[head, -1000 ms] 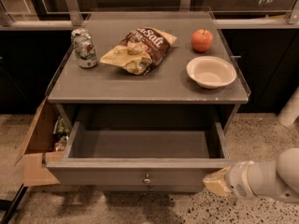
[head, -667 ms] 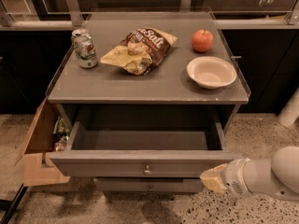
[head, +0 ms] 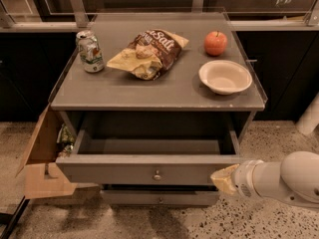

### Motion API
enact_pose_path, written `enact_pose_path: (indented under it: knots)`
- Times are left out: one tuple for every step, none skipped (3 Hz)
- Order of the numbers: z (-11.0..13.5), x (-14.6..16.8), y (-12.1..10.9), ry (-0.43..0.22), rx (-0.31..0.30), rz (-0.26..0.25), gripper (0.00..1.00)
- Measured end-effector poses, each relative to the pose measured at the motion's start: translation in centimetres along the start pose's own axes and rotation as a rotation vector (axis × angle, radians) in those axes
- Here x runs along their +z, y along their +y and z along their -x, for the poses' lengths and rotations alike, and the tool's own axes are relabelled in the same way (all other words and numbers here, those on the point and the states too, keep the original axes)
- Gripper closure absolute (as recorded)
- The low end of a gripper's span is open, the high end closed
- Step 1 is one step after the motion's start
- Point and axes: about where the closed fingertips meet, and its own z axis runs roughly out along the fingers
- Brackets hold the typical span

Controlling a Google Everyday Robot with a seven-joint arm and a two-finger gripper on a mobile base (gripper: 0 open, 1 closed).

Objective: Close top drawer

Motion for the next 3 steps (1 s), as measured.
enact_pose_path:
  knots:
    - [0.0, 0.0, 0.0, 0.000, 0.000, 0.000, 1.00]
    - [1.1, 1.1, -0.8, -0.024, 0.000, -0.013, 1.00]
    - [2.2, 2.0, -1.6, -0.047, -0.003, -0.031, 1.00]
